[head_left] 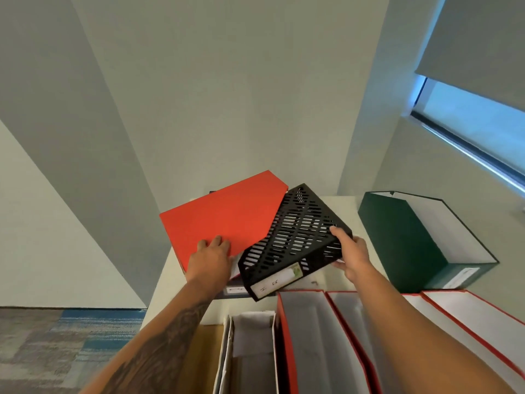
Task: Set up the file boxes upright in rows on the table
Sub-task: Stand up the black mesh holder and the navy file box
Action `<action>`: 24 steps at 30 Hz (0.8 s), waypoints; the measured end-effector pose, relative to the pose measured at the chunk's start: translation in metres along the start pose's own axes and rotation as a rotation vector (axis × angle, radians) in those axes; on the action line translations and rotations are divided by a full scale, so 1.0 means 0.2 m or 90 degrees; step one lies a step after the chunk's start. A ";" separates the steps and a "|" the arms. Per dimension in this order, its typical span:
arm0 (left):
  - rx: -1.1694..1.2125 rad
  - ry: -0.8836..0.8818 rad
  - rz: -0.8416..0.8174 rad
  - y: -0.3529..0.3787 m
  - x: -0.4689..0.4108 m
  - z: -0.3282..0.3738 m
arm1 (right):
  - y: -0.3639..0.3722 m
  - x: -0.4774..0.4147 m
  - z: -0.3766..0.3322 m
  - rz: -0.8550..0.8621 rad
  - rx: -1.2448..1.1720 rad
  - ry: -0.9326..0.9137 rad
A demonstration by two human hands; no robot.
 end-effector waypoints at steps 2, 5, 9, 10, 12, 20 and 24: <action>0.015 -0.003 0.004 -0.01 0.00 0.01 | -0.09 0.02 -0.05 0.032 -0.016 -0.019; 0.035 -0.024 -0.017 -0.01 -0.01 0.01 | -0.22 0.08 -0.13 0.112 -0.017 -0.066; 0.051 -0.063 -0.024 -0.02 -0.03 0.10 | -0.33 0.23 -0.27 0.194 0.046 -0.194; 0.076 -0.053 -0.021 -0.03 -0.05 0.16 | -0.35 0.27 -0.30 0.200 0.057 -0.223; 0.231 -0.022 -0.035 -0.08 -0.08 0.35 | -0.36 0.36 -0.37 0.217 0.092 -0.298; 0.881 -0.069 -0.312 -0.26 -0.07 1.06 | -0.29 0.65 -0.42 0.152 0.181 -0.520; 0.984 -0.076 -0.284 -0.24 -0.05 1.20 | -0.23 0.68 -0.38 0.061 0.170 -0.522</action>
Point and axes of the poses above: each hand's wrist, its own x-axis away from the middle knuckle, its own y-axis out of the palm, z = x × y, the point moved 5 cm from there along -x, towards the middle knuckle, and after that the axes turned 9 degrees about x, right-handed, at the moved point
